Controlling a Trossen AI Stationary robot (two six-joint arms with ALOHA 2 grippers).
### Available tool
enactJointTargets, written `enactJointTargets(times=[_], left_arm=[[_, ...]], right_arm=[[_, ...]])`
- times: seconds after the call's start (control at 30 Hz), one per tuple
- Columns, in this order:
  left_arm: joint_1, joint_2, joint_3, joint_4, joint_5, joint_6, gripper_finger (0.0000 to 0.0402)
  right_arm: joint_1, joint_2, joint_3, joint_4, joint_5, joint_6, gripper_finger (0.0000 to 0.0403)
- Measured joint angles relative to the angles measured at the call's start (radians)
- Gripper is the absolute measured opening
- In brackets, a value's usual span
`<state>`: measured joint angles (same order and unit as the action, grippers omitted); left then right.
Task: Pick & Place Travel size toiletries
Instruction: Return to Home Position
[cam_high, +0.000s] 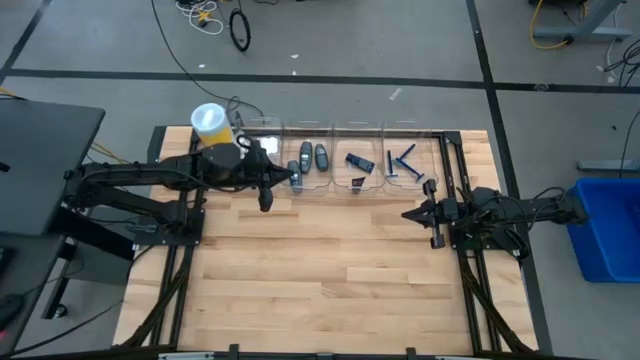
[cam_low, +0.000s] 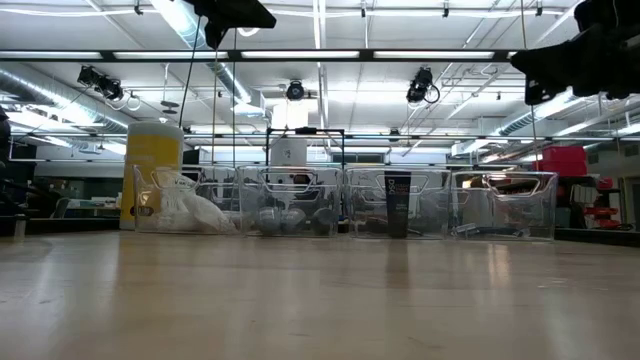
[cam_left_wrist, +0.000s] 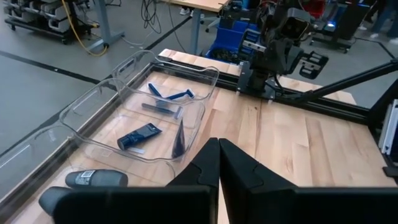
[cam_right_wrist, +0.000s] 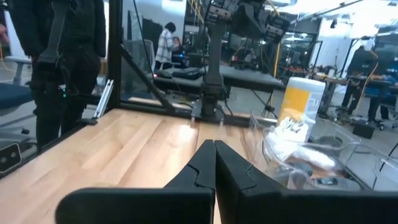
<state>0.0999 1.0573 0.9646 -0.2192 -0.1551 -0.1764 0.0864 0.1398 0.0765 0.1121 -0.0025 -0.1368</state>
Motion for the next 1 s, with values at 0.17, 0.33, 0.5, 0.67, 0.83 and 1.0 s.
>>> enactJointTargets(times=[0.17, 0.33, 0.5, 0.67, 0.83, 1.0], left_arm=[[-0.009, 0.000, 0.000, 0.000, -0.018, 0.000, 0.0004], [-0.009, 0.000, -0.001, 0.000, -0.047, 0.001, 0.0008], [-0.009, 0.000, -0.001, 0.000, -0.048, 0.004, 0.0004], [-0.009, 0.000, -0.001, -0.004, -0.069, 0.004, 0.0008], [-0.009, 0.000, -0.001, -0.004, -0.071, 0.004, 0.0004], [-0.009, 0.001, -0.001, -0.003, -0.081, 0.003, 0.0008]], right_arm=[[0.000, -0.057, 0.000, -0.040, -0.002, -0.004, 0.0001], [0.000, -0.115, 0.000, -0.155, -0.001, -0.014, 0.0000], [0.000, -0.141, 0.000, -0.190, 0.000, -0.049, 0.0000], [0.000, -0.140, 0.000, -0.198, -0.008, -0.064, 0.0000], [0.000, -0.140, -0.026, -0.182, -0.033, -0.071, 0.0000], [0.000, -0.140, -0.067, -0.092, -0.047, -0.072, 0.0000]])
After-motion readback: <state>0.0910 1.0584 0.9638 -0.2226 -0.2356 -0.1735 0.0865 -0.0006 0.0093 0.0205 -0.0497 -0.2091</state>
